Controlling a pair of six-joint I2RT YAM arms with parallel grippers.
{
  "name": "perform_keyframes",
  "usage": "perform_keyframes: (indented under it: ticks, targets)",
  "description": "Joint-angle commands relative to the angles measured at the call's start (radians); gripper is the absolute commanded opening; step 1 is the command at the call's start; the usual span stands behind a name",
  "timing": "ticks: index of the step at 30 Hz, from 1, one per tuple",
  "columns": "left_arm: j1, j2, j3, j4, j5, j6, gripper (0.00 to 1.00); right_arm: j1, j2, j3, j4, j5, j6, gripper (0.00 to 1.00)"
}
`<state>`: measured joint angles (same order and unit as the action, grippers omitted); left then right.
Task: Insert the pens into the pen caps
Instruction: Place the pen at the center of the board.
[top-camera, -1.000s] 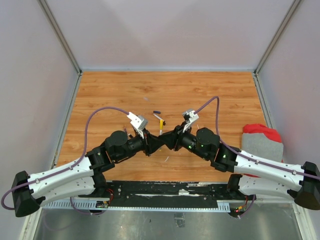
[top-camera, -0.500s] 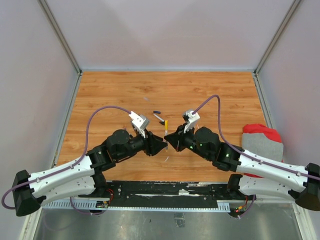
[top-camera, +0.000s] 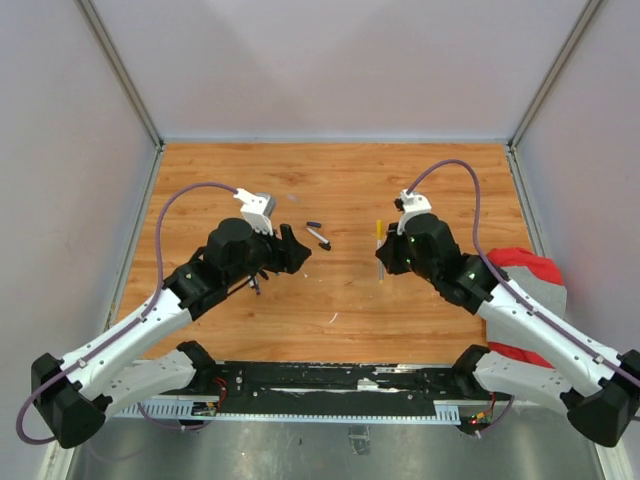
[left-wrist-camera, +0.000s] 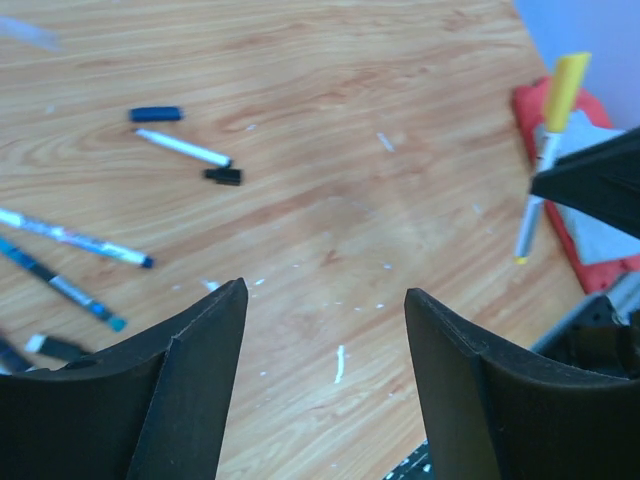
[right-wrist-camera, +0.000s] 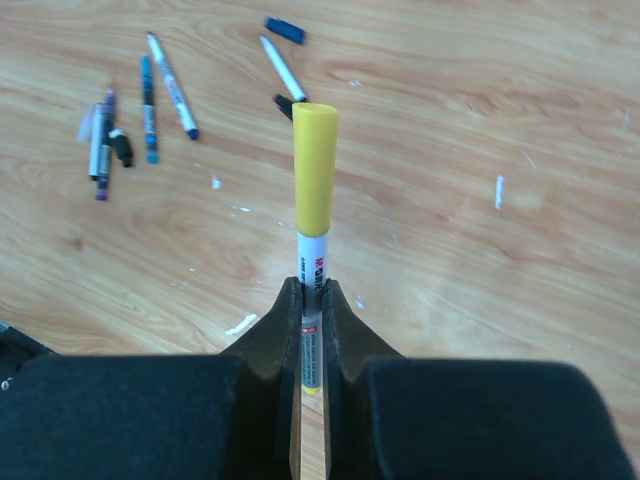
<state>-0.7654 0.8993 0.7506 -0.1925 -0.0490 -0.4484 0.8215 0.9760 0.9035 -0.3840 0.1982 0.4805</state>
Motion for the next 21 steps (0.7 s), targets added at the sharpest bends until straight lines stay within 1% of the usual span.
perform_keyframes:
  ticks: [1, 2, 5, 10, 14, 18, 21]
  targets:
    - [0.122, 0.023, 0.070, -0.141, 0.072, 0.030, 0.70, -0.184, 0.006, -0.030, -0.081, -0.198, -0.029, 0.01]
    - [0.139, 0.024, 0.081, -0.162, 0.074, 0.037, 0.70, -0.219, 0.011, -0.031, -0.085, -0.226, -0.040, 0.01]
    - [0.151, 0.016, 0.115, -0.225, 0.044, 0.075, 0.74, -0.271, 0.034, -0.011, -0.113, -0.204, -0.046, 0.01]
    - [0.150, -0.016, 0.129, -0.286, -0.023, 0.124, 0.75, -0.301, 0.100, 0.043, -0.193, -0.081, -0.047, 0.00]
    - [0.150, -0.054, 0.123, -0.309, -0.076, 0.152, 0.75, -0.363, 0.193, 0.075, -0.227, -0.050, -0.092, 0.00]
    - [0.150, -0.108, 0.102, -0.305, -0.103, 0.164, 0.76, -0.426, 0.303, 0.116, -0.228, -0.088, -0.129, 0.01]
    - [0.150, -0.144, 0.074, -0.292, -0.104, 0.168, 0.76, -0.460, 0.424, 0.164, -0.233, -0.097, -0.154, 0.01]
